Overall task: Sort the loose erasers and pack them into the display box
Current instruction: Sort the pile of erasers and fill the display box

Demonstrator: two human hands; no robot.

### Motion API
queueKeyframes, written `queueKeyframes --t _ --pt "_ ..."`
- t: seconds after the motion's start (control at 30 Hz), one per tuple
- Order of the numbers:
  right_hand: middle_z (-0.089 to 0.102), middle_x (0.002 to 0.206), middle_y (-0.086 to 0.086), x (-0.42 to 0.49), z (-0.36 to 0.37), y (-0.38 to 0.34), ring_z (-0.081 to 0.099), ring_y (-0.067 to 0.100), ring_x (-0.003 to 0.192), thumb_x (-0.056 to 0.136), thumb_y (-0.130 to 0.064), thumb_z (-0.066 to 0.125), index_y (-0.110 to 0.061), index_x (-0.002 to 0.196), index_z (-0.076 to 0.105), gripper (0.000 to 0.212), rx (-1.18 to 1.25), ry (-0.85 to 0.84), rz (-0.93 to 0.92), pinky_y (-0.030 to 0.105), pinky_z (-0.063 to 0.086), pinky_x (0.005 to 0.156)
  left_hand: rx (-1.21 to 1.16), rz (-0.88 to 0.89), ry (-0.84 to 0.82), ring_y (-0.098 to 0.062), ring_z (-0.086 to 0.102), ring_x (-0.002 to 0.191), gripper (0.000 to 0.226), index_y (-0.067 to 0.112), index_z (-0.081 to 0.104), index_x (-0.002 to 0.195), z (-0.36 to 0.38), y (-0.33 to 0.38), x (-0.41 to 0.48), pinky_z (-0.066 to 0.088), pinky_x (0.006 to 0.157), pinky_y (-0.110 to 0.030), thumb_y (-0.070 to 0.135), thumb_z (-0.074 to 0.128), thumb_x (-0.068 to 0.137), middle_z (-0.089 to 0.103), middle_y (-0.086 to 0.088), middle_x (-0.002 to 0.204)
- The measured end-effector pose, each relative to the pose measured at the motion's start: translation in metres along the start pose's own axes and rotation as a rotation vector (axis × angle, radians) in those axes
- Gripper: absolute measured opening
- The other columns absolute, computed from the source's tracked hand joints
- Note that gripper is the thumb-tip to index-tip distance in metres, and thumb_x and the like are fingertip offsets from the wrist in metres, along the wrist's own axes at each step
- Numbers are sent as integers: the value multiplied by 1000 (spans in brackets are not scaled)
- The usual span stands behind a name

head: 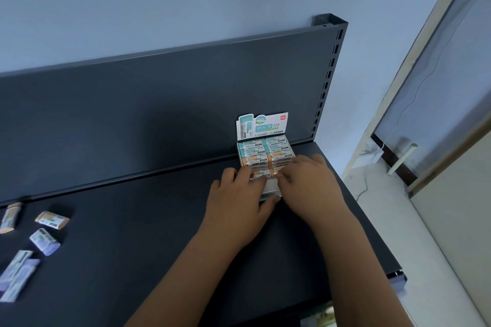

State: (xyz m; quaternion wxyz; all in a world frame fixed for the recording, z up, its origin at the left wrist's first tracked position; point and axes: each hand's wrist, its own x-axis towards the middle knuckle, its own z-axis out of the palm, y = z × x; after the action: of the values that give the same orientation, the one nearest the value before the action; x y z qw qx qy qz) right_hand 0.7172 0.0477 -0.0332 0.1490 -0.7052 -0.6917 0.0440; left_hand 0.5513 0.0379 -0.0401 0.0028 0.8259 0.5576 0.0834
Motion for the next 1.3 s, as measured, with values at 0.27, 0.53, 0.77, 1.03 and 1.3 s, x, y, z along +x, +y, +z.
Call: queueKeyframes --t 0.27,0.53,0.77,1.03,1.3 --pt "60 105 -5 -8 0 -6 42 21 99 94 -32 48 -28 106 74 28 26 32 38 39 48 82 -81 0 -8 -19 39 121 54 37 47 137 4 0 -5 42 94 -39 65 38 92 38 9 141" --pt "56 128 -5 -12 -28 -23 42 16 120 93 -44 58 -24 133 58 44 316 271 34 30 43 92 -197 -59 161 -19 49 120 57 29 46 143 -13 -10 -14 49 93 -39 55 45 92 45 9 143" --pt "45 146 -9 -18 -30 -50 38 13 134 92 -56 53 -23 144 44 62 392 64 -102 31 36 108 -112 -224 65 -21 35 142 84 24 30 154 -29 -49 -29 37 114 -44 75 32 87 39 3 156" --pt "41 151 -5 -18 -6 -124 34 14 141 94 -56 53 -20 149 40 68 414 -32 -196 33 34 114 -87 -352 105 -23 38 138 80 25 41 148 -50 -118 -79 40 110 -47 76 34 86 45 4 150" --pt "39 153 -8 -45 38 -279 31 12 142 95 -55 53 -21 150 39 66 434 -105 -251 30 32 114 -186 -379 169 -24 39 136 75 21 50 142 -77 -262 -161 37 111 -41 71 45 87 48 3 147"
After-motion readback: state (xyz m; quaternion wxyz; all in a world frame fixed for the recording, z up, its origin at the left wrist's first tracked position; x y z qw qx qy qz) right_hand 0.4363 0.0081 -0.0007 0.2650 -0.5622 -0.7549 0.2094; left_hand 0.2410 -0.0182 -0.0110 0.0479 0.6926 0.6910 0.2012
